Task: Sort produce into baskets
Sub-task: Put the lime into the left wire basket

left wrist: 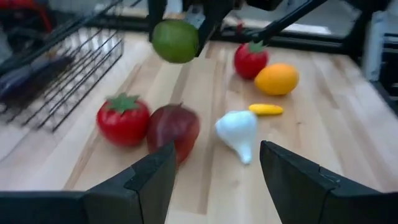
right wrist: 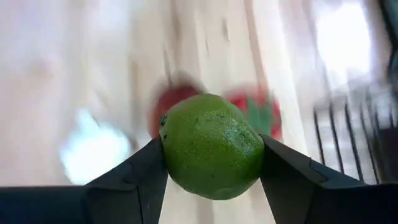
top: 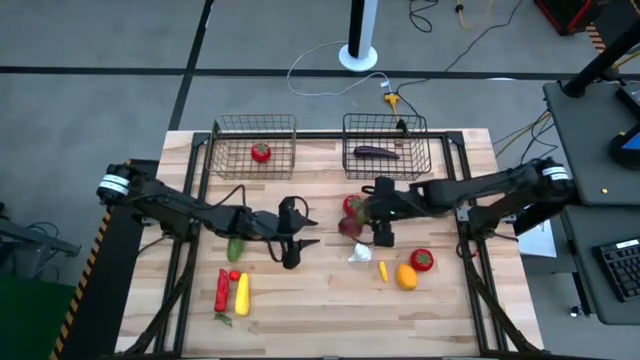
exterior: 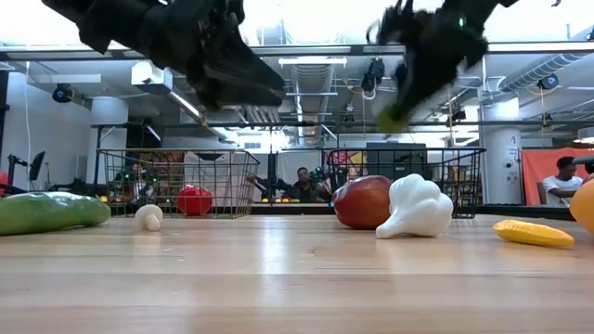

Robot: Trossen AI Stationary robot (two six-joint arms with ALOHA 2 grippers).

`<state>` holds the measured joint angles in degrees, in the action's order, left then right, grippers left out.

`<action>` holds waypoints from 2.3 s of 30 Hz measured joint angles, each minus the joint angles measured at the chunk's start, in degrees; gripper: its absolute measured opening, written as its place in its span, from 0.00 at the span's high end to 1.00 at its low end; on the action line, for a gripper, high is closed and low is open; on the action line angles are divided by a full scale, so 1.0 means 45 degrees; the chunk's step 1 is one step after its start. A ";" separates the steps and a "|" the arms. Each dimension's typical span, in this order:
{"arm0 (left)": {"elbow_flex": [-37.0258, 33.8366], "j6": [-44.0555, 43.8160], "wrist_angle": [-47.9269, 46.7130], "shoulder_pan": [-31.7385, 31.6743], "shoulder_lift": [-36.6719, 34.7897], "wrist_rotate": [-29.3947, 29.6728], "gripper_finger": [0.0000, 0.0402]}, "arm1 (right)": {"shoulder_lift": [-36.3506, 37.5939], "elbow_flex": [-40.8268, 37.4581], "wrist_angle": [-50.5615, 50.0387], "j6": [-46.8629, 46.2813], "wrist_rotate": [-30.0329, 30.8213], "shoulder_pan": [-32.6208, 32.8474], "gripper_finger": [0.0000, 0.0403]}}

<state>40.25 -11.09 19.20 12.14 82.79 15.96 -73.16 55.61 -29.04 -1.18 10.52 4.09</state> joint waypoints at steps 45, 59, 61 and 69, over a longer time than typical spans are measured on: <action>0.0012 -0.3059 0.4553 -0.0451 0.1139 0.1000 0.46 | -0.4126 -0.0788 1.1430 0.6940 0.9368 0.3173 0.48; 0.0717 -0.2645 0.5631 -0.0644 0.2878 0.1879 0.46 | -0.4116 -0.0877 1.0610 0.6682 1.0222 0.3158 0.48; 0.0719 -0.2580 0.5639 -0.0659 0.2857 0.1861 0.46 | -0.4112 -0.0877 1.0511 0.6443 1.0357 0.3169 0.48; 0.0715 -0.2555 0.4829 -0.0676 0.2481 0.2090 0.45 | -0.4104 -0.0921 1.0713 0.6607 1.1454 0.3212 0.49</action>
<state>43.47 -22.58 40.93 9.10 93.96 25.37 -91.63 51.46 19.17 28.56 62.07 18.55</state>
